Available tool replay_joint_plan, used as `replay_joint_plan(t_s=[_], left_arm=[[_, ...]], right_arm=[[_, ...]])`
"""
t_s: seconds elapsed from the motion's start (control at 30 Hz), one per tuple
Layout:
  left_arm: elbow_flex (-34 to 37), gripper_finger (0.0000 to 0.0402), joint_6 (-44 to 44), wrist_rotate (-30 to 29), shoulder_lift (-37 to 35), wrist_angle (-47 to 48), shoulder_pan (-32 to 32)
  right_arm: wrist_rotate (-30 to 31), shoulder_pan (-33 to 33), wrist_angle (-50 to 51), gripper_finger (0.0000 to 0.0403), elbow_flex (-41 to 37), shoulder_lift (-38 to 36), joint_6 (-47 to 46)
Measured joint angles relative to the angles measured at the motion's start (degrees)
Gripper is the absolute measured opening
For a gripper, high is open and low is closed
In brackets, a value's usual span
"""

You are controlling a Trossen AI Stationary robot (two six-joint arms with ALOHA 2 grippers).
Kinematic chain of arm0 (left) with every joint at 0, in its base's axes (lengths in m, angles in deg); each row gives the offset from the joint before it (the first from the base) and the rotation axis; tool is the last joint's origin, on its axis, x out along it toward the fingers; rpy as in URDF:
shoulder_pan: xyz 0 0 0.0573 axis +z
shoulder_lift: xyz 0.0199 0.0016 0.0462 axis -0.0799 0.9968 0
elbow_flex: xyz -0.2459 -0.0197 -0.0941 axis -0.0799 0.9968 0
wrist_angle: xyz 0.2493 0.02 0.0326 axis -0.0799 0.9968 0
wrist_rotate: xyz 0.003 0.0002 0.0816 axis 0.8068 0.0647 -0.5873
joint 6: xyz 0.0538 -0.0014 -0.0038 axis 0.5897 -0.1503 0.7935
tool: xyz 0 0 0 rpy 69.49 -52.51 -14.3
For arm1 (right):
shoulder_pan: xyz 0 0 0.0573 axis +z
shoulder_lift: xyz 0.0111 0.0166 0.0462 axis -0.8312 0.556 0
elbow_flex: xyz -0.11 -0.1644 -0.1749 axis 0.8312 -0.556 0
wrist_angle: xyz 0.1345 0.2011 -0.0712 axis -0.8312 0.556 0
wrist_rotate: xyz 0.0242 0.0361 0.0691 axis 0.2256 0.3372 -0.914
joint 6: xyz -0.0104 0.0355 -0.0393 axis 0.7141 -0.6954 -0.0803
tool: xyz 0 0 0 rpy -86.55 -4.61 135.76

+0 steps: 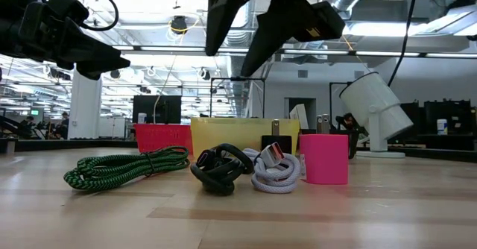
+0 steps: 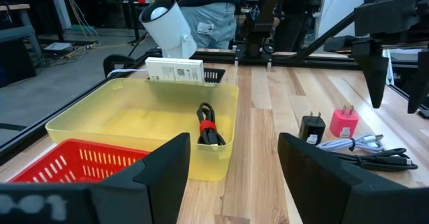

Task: Pick and place items into bin
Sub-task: Put the blue charger cable into the yellow bin

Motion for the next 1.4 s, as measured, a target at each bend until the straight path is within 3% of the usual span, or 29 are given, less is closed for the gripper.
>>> replay_joint_plan(t_s=[0.2, 0.8, 1.4], left_arm=[[0.0, 0.022, 0.0, 0.02, 0.0, 0.0, 0.0], [0.0, 0.022, 0.0, 0.0, 0.0, 0.0, -0.02], [0.0, 0.022, 0.02, 0.0, 0.02, 0.0, 0.0]], right_arm=[[0.0, 0.51, 0.26, 0.0183, 0.0, 0.0, -0.16], [1.18, 0.52, 3.1, 0.0163, -0.11, 0.0, -0.2], [0.69, 0.56, -0.68, 0.0166, -5.91, -0.02, -0.69]])
